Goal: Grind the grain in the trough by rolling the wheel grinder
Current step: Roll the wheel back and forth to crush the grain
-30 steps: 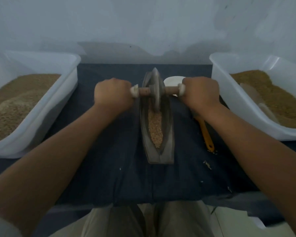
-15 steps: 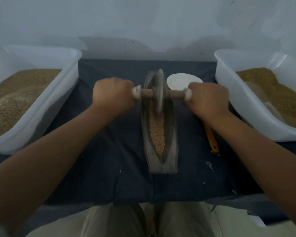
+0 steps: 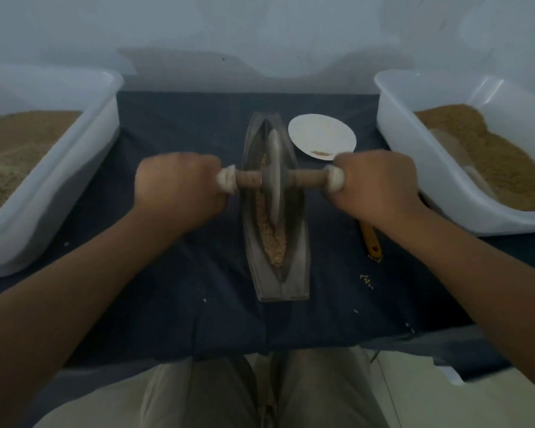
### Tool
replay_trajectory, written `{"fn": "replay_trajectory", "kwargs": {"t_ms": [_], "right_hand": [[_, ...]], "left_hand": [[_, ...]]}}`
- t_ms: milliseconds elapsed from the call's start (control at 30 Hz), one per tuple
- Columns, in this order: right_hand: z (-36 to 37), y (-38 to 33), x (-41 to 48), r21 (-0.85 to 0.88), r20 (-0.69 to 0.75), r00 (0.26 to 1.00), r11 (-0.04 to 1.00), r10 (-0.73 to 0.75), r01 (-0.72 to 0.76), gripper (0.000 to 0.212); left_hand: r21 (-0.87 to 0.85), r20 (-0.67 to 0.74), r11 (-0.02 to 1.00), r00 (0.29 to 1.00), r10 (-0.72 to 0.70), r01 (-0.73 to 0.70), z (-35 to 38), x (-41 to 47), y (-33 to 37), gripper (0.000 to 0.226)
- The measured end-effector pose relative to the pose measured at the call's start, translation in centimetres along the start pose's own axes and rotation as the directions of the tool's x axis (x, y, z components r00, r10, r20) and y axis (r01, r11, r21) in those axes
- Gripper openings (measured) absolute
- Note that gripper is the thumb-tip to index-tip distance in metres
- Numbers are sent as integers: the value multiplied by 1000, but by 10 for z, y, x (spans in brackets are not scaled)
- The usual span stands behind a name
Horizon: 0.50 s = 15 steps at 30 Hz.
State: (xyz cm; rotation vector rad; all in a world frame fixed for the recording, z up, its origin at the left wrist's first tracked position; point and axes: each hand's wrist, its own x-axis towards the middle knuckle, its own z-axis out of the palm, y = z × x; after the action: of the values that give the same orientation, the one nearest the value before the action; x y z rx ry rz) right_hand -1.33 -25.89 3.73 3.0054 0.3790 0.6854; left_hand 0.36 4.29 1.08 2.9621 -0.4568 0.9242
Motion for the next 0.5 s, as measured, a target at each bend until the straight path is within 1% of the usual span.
{"fn": "replay_trajectory", "kwargs": {"t_ms": [67,133,233,267,333,400,467,500], "right_hand": [[10,-1,33,-41,24,999,998,46,-45,30],[12,-5,58,-38,54,995,996,84,-82,27],[4,-5,53,-70,109,992,996,61,-54,30],[1,-3,40,-74,100,994,997,37,-30,32],[-11,-3,4,-61,-12,999,998,-29,28,36],[-21,-5,-27,34,-98,992,996,-75,78,37],[-19,-1,-35,85,-82,994,993,-73,80,39],[-14,-1,-28,59,-50,997,996,-60,63,40]], "left_hand": [[28,92,997,993,-71,68,8,34,-3,40],[35,160,993,980,-119,115,8,58,-3,34],[29,187,991,974,-131,127,3,44,2,36],[24,177,993,977,-117,114,1,28,2,36],[7,101,998,993,-65,64,-8,-8,2,36],[-10,40,1000,999,-23,24,-19,-38,1,41],[-29,2,1000,1000,6,-6,-19,-46,2,43],[-20,2,1000,1000,6,-6,-16,-39,2,43]]}}
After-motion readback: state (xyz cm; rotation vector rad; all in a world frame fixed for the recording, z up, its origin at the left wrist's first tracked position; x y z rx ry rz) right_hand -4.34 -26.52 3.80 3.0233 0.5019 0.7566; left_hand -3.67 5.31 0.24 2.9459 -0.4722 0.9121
